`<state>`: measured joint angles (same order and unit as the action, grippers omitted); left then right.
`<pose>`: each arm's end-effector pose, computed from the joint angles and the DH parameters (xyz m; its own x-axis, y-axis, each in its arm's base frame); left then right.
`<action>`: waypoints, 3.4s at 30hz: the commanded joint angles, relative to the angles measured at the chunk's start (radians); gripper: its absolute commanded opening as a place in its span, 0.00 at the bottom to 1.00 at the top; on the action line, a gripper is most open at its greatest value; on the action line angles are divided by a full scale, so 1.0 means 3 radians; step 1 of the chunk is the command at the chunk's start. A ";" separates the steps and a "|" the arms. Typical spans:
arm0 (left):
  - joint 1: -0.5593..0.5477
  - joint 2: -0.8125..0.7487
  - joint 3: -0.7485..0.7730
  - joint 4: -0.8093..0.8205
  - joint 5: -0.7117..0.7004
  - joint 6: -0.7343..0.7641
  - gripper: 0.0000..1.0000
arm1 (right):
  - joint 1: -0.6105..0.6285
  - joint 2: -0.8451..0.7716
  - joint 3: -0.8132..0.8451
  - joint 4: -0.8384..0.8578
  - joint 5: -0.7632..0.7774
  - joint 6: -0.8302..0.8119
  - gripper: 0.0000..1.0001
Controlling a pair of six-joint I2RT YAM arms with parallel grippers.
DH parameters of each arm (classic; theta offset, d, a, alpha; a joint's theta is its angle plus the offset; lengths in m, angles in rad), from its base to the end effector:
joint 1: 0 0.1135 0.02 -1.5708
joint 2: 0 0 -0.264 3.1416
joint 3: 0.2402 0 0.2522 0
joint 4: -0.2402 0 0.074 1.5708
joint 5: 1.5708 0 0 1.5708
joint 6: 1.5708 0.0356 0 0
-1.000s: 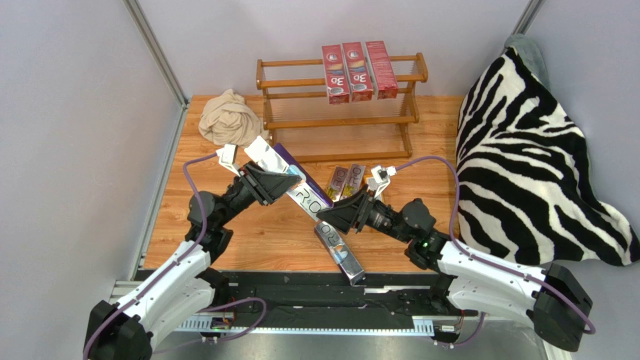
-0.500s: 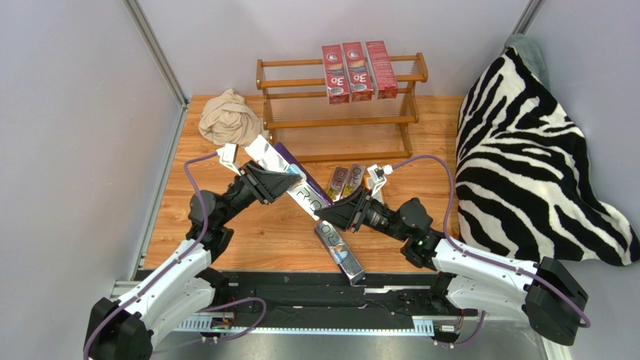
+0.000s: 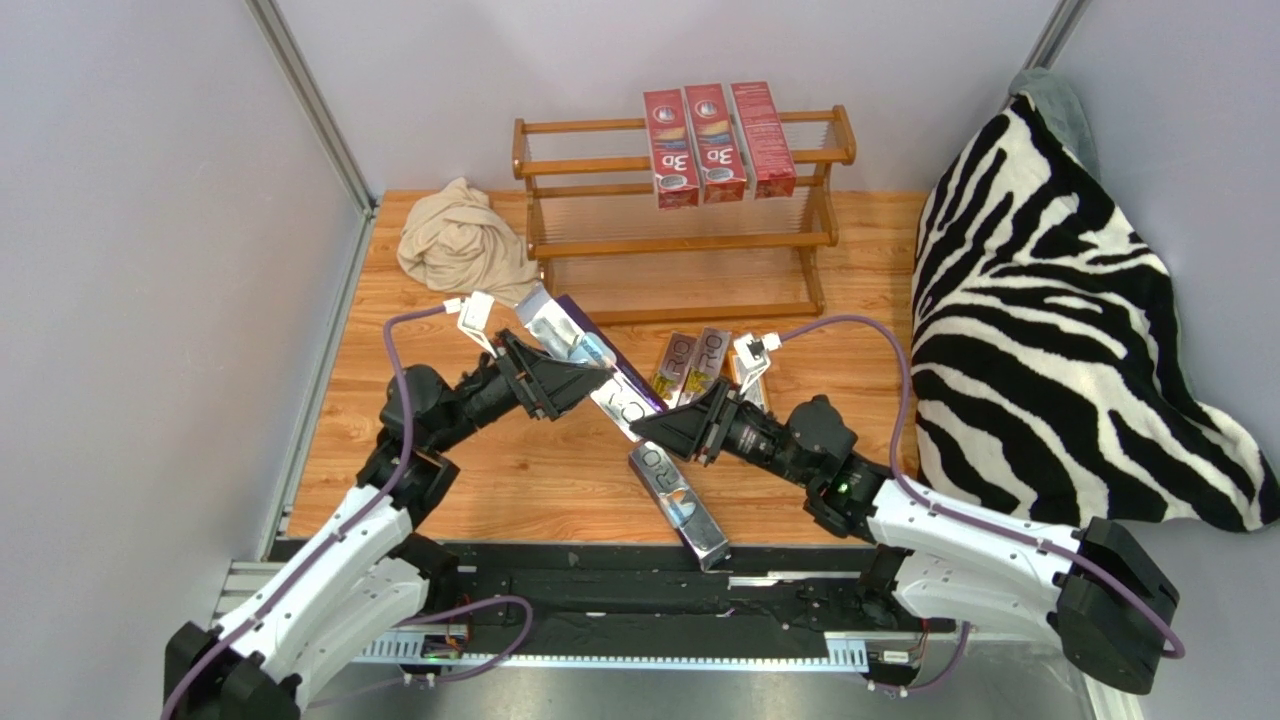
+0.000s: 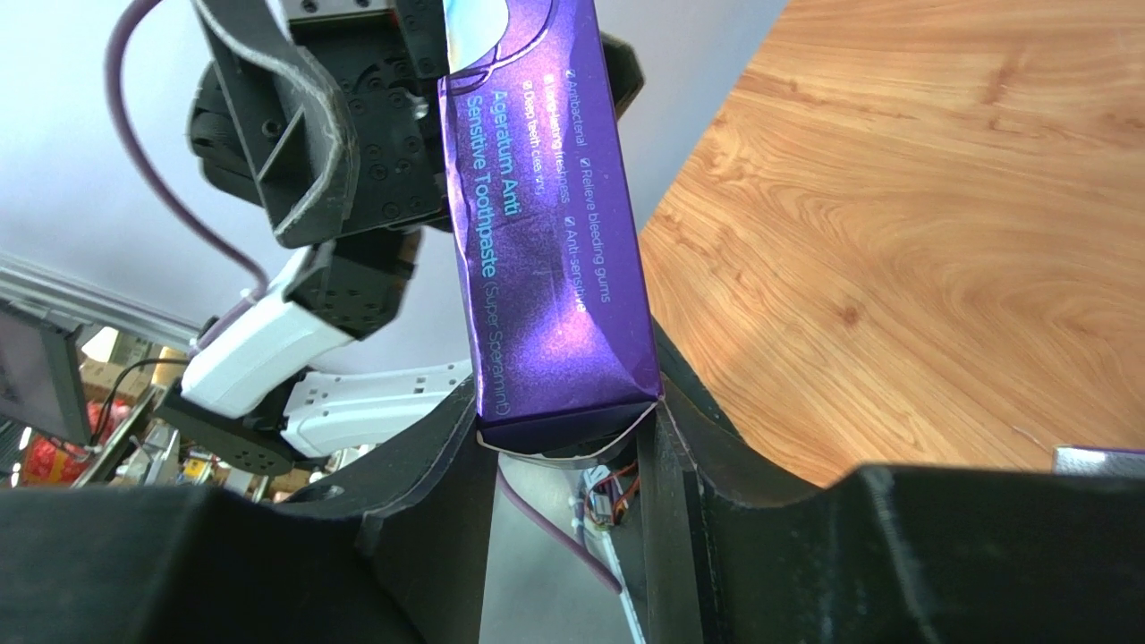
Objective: Place and organize the toothpastes onto the shelf
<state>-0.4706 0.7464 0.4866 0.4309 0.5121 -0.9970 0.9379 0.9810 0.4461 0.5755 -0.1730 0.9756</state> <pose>0.1542 -0.0980 0.3057 -0.6110 -0.5106 -0.6050 0.5756 0.2381 -0.7823 0.1272 0.1838 0.2641 -0.7285 0.3860 -0.5660 -0.5222 0.2218 0.8234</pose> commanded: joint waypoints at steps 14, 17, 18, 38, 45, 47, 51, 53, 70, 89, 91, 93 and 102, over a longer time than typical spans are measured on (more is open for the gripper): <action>-0.0006 -0.1317 0.0275 -0.2755 -0.1288 0.1119 0.89 | -0.0707 0.0554 0.0251 -0.0011 -0.0037 0.0343 0.19; -0.0006 -0.1342 0.0275 -0.2822 -0.1283 0.1104 0.89 | -0.0901 0.0585 0.0348 -0.0123 -0.0170 0.0302 0.18; -0.0006 -0.1342 0.0255 -0.2807 -0.1268 0.1094 0.89 | -0.0947 0.0601 0.0409 -0.0164 -0.0220 0.0286 0.18; -0.0006 -0.1373 0.0147 -0.2735 -0.1129 0.1063 0.89 | -0.2016 0.1945 0.1064 0.0781 -0.1121 0.0920 0.17; -0.0006 -0.1429 0.0060 -0.2669 -0.1094 0.1038 0.89 | -0.2073 0.2175 0.1228 0.0981 -0.0937 0.1115 0.15; -0.0006 -0.1445 0.0060 -0.2669 -0.1099 0.1033 0.89 | -0.2073 0.2206 0.1269 0.0991 -0.0871 0.1120 0.15; -0.0006 -0.1445 0.0050 -0.2663 -0.1078 0.1017 0.89 | -0.2103 0.2329 0.1361 0.0991 -0.0636 0.1156 0.15; -0.0006 -0.1450 0.0040 -0.2689 -0.1037 0.1017 0.88 | -0.2114 0.2416 0.1422 0.0945 -0.0554 0.1212 0.14; -0.0006 -0.1787 -0.0175 -0.2786 -0.0940 0.0843 0.86 | -0.2134 0.2866 0.1561 0.1242 -0.0001 0.1892 0.14; -0.0011 -0.2109 -0.0257 -0.3011 -0.0950 0.0808 0.85 | -0.2134 0.2836 0.1601 0.1135 0.0019 0.1861 0.54; -0.0006 -0.2115 -0.0262 -0.3011 -0.0955 0.0808 0.85 | -0.2134 0.2815 0.1601 0.1129 -0.0001 0.1846 0.59; -0.0006 -0.2120 -0.0262 -0.3006 -0.0961 0.0802 0.85 | -0.2139 0.2779 0.1576 0.1129 -0.0042 0.1836 0.61; -0.0006 -0.2089 -0.0282 -0.2991 -0.0935 0.0818 0.85 | -0.2170 0.2575 0.1366 0.1114 -0.0241 0.1718 0.95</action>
<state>-0.4709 0.1204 0.4103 -0.4812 0.2256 -0.7456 0.2955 1.8206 0.8837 0.8692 -0.2119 1.5173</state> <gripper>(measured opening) 0.853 0.940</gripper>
